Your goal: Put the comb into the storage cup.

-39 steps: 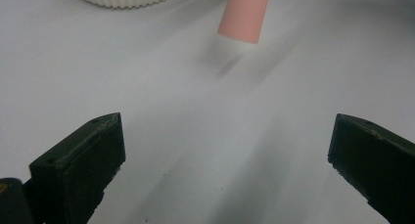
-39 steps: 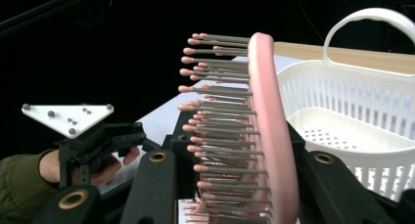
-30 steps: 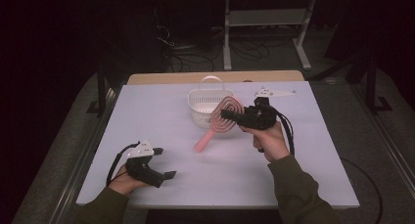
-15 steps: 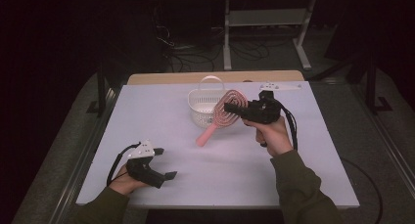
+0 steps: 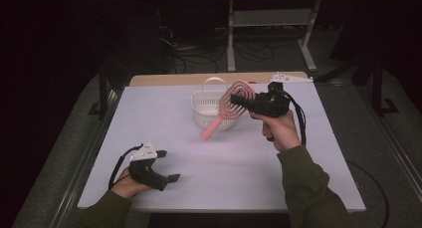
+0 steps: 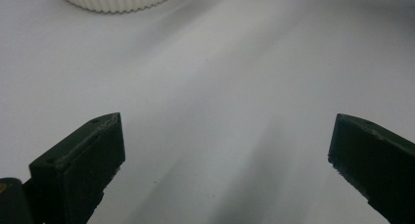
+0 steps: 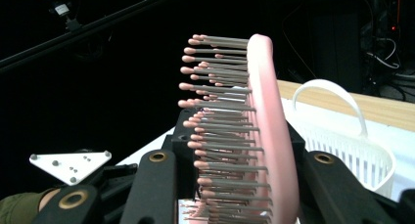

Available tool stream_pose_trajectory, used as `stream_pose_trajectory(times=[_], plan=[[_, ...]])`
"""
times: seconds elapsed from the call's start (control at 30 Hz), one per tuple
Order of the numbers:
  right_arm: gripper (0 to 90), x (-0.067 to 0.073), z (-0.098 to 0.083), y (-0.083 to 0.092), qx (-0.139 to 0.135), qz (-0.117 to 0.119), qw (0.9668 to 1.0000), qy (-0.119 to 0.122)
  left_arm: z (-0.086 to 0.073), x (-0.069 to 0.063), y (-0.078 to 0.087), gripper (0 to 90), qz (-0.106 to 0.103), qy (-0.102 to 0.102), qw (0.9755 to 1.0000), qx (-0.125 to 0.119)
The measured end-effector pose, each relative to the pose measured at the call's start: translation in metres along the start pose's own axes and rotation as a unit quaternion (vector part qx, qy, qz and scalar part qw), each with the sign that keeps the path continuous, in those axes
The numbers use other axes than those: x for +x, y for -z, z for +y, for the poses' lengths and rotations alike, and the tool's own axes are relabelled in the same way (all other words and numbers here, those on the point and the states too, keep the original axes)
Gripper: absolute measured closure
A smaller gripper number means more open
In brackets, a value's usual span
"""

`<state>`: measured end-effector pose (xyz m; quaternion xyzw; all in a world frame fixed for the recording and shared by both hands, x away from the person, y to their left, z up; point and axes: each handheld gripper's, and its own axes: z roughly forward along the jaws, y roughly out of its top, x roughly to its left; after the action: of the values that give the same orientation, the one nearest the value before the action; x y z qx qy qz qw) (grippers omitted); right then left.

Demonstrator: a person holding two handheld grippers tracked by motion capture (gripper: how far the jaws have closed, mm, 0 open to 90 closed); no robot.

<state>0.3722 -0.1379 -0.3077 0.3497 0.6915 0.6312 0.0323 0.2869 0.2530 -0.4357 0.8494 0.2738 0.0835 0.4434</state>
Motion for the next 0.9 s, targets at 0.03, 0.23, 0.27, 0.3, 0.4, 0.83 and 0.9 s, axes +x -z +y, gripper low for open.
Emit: stream_pose_trajectory(times=[0.03,0.23,0.27,0.3,0.4,0.83,0.9], plan=[[62.8,0.000,0.002,0.000,-0.002,0.000,1.0000,0.000,0.000,0.000,0.000,0.4,-0.001,0.001,1.0000,0.000],[62.8,0.001,0.012,0.001,-0.010,-0.001,0.9999,0.003,0.000,0.001,0.001,0.4,0.001,0.003,1.0000,-0.003],[62.9,0.001,0.013,0.001,-0.011,-0.002,0.9999,0.004,0.000,0.001,0.001,0.3,0.002,0.004,1.0000,-0.003],[62.8,0.001,0.015,0.001,-0.012,-0.002,0.9999,0.004,0.000,0.001,0.001,0.4,0.003,0.004,1.0000,-0.003],[62.8,0.000,0.021,0.002,-0.016,-0.006,0.9998,0.006,0.000,0.001,0.001,0.4,0.005,0.005,1.0000,-0.003],[62.9,-0.004,0.042,0.005,-0.037,-0.022,0.9990,0.009,0.001,0.001,0.002,0.4,0.005,0.011,0.9999,-0.005],[62.8,-0.005,0.044,0.005,-0.040,-0.026,0.9988,0.009,0.001,0.001,0.002,0.4,0.005,0.012,0.9999,-0.005]])
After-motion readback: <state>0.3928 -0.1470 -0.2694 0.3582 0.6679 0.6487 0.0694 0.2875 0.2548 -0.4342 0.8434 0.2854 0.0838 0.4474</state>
